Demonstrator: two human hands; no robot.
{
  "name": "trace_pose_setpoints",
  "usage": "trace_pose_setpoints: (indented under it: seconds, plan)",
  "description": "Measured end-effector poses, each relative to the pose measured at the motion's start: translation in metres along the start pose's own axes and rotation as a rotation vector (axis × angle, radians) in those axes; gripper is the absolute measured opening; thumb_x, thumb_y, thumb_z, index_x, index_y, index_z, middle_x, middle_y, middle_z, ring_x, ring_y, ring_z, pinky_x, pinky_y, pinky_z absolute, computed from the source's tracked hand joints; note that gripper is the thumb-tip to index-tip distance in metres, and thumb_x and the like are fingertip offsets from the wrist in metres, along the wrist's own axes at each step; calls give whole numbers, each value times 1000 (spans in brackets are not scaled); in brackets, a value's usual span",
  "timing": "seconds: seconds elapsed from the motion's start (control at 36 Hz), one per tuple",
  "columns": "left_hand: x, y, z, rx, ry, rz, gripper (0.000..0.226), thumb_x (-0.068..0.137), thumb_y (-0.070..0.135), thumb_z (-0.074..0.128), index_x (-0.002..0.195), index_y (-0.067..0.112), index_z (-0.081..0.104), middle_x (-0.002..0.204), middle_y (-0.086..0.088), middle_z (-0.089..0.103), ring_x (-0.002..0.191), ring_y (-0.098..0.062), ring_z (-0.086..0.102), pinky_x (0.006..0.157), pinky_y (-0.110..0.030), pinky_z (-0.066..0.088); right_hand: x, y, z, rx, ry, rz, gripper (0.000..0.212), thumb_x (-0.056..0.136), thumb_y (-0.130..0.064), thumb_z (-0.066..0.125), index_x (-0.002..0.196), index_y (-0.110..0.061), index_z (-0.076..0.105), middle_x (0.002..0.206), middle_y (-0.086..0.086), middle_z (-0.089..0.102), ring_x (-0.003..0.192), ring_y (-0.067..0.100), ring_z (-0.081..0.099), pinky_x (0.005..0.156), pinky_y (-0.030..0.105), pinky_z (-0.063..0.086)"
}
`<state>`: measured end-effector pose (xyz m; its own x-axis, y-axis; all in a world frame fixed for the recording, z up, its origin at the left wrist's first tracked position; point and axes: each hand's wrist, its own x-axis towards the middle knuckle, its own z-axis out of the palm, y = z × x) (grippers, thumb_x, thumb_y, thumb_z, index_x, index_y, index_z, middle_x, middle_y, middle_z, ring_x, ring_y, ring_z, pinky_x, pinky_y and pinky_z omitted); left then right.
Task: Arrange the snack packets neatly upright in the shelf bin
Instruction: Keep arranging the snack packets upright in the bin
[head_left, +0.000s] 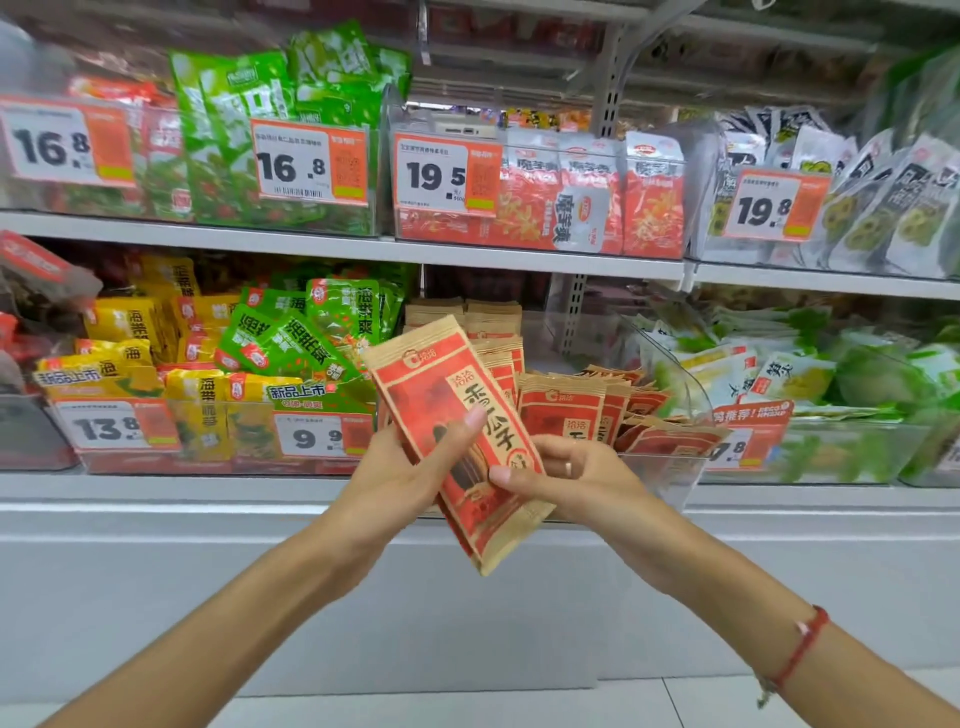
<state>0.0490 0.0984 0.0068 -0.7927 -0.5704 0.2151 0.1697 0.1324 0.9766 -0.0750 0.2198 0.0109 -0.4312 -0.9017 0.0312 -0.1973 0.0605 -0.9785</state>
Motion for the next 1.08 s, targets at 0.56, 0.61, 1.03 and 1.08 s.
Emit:
trace_pose_setpoints:
  seconds: [0.56,0.61,1.03,1.08]
  plan:
    - [-3,-6,-6,233,90,460,35,81,23,70,114,27,57,116,11,67,115,-11,61,102,-34,45,2,8,-6,-441,387,-586,31,76,-22,80,100,-21,61,94,-18,67,93,4,66,81,22,52]
    - [-3,-8,-9,339,90,502,32,83,26,68,112,34,58,112,17,67,111,-9,62,99,-35,47,-2,5,-5,-465,324,-523,36,76,-25,79,105,-30,61,99,-21,67,97,-1,63,83,19,51]
    - [42,-8,14,879,204,885,56,89,47,56,139,25,43,135,7,54,124,-6,48,105,-14,34,-34,-42,-63,-659,657,-1032,23,81,-20,69,93,-39,67,99,-40,62,89,-9,63,80,7,44]
    - [57,-15,17,974,144,849,59,92,51,48,144,25,38,142,7,47,130,-7,43,105,-15,34,-36,-41,-78,-675,770,-1067,22,82,-21,68,98,-35,63,99,-43,61,88,-12,61,80,6,42]
